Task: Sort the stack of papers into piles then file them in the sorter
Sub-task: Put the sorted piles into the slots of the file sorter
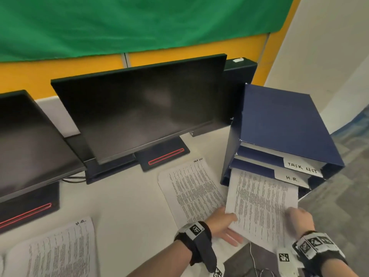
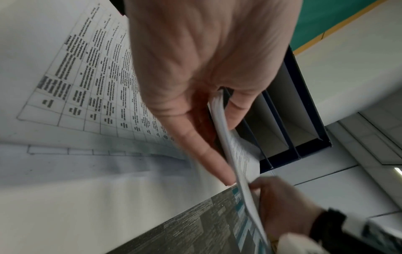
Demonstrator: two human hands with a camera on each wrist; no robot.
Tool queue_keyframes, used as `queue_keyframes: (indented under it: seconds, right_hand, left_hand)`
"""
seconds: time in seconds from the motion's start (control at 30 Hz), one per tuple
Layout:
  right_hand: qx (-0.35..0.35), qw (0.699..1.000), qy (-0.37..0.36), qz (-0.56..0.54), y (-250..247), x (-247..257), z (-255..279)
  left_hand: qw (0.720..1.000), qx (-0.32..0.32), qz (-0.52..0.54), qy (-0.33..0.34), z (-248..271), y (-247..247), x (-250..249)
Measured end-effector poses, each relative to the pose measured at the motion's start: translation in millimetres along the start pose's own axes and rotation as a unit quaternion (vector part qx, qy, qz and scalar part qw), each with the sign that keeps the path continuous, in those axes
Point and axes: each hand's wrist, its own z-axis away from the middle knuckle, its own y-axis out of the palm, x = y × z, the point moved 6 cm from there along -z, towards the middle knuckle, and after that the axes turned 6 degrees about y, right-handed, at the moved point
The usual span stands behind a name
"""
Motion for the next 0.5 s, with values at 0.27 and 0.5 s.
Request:
queue_keyframes:
  seconds: [0.27,0.5]
  right_hand:
    - [0.266,0.907,0.079,-0.317,6,13,41]
    - [0.368,0.842,0.155,-0.363,50,3,55]
  left_hand:
    - [0.988,-0.149,0.028,0.032,-40,-10,-37]
    - [0.983,-0.17,0.055,0.047,-64,-2,-46]
